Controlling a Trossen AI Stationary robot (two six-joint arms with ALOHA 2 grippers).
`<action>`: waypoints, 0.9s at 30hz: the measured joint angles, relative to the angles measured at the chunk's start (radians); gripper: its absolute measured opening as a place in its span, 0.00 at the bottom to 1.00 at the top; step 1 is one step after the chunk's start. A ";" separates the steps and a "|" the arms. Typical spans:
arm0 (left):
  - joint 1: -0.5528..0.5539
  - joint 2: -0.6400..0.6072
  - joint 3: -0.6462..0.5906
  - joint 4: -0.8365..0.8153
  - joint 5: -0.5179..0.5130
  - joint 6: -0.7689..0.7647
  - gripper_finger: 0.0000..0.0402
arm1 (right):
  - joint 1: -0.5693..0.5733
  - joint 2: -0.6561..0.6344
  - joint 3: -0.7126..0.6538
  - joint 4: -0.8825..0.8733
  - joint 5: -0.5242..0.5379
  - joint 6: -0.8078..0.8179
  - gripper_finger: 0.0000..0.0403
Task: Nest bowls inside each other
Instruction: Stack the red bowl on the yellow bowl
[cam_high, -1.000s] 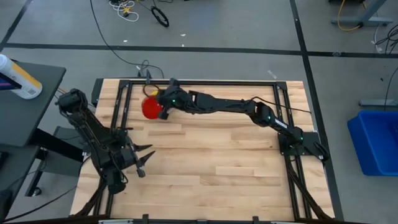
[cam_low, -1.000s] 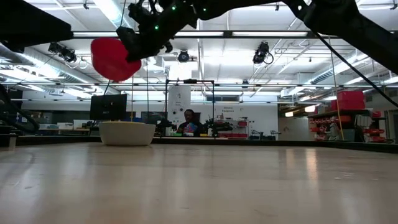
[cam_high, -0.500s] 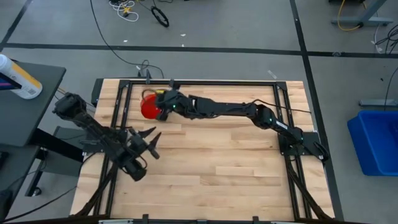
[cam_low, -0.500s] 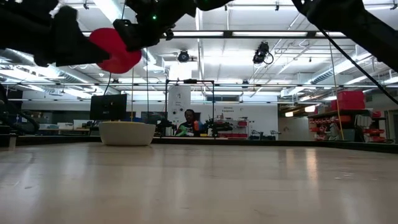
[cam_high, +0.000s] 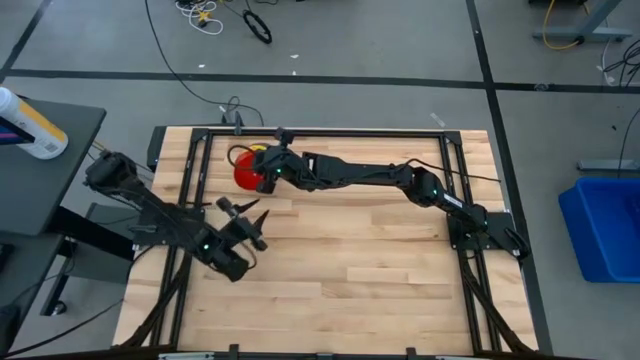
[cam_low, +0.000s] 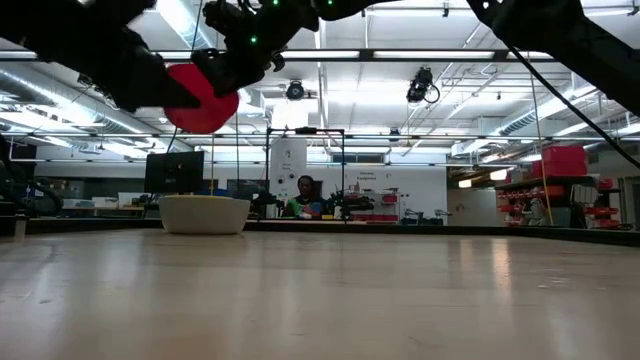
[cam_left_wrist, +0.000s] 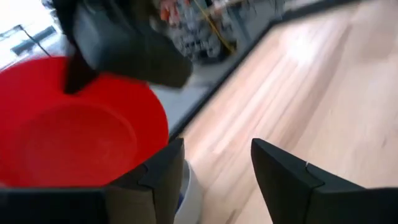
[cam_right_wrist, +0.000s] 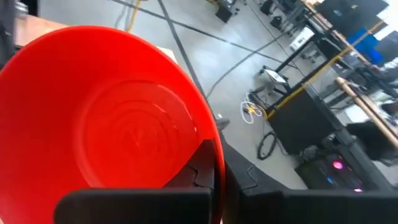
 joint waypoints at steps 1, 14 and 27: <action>0.025 0.000 0.000 -0.011 0.030 0.003 0.48 | 0.000 0.000 0.000 0.003 -0.003 0.000 0.01; 0.251 0.000 0.000 -0.173 0.124 -0.102 0.23 | 0.013 0.000 0.000 0.009 0.019 -0.011 0.01; 0.275 0.001 -0.003 -0.236 0.027 -0.119 0.01 | 0.032 0.000 0.002 0.026 0.017 0.031 0.01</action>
